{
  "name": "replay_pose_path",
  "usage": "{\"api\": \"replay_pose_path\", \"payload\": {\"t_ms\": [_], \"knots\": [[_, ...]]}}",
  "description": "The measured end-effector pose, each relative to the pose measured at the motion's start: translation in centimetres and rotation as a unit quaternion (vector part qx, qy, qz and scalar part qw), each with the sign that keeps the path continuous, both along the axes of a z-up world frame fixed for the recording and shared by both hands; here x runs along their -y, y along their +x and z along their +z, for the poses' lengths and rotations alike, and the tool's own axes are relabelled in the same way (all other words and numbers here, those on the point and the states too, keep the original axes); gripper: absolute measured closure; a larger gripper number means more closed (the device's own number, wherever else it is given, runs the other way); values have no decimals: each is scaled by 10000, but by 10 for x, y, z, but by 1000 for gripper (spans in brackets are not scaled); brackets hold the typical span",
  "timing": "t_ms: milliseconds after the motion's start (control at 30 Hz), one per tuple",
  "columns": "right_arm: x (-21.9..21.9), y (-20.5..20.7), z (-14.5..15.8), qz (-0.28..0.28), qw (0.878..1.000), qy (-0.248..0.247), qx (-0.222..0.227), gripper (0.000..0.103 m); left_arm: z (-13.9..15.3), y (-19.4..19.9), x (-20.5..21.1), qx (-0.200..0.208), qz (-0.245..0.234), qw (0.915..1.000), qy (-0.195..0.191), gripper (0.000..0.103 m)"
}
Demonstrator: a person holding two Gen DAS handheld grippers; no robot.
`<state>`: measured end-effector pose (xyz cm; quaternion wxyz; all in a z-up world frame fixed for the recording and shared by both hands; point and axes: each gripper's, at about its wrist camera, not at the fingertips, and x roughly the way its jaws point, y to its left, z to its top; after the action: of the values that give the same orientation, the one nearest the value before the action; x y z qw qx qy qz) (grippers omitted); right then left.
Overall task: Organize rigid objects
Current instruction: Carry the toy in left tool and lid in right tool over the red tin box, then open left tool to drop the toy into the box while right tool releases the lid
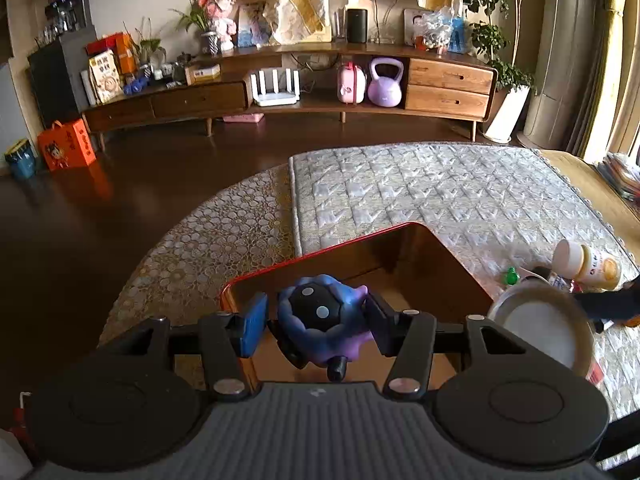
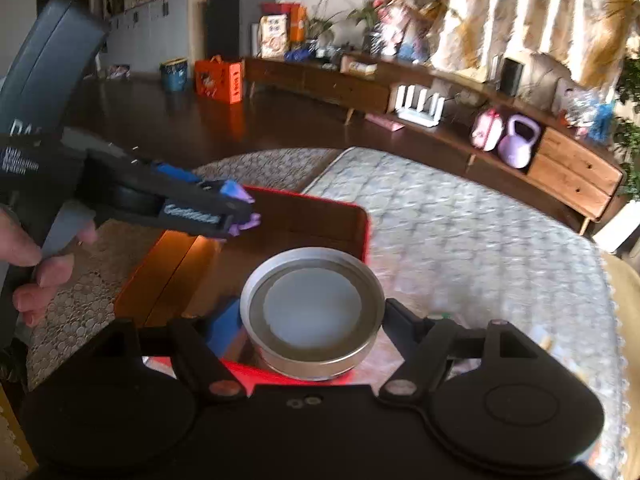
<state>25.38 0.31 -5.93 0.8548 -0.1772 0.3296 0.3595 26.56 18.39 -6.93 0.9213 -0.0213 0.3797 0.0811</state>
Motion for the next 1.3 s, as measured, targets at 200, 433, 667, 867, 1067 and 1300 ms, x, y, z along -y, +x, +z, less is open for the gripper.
{"api": "replay_pose_path", "payload": {"t_ms": [200, 433, 667, 867, 1067, 1300], "knots": [[-27, 13, -22, 86, 9991, -78, -412, 27, -15, 22, -4, -184, -201, 9996, 27, 51], [-51, 13, -42, 195, 9976, -235, -624, 28, -32, 36, -10, -386, -278, 9989, 33, 51], [-60, 7, -50, 297, 9966, -304, -704, 28, -43, 42, -11, -516, -288, 9981, 162, 51], [-56, 1, -49, 292, 9968, -261, -694, 27, -44, 43, -12, -519, -303, 9980, 179, 50], [-46, 2, -43, 159, 9965, -66, -813, 24, -42, 39, -13, -572, -249, 9979, 168, 50], [-33, -6, -27, 131, 9971, 117, -741, 19, -37, 31, -12, -623, -194, 9977, 161, 50]]}}
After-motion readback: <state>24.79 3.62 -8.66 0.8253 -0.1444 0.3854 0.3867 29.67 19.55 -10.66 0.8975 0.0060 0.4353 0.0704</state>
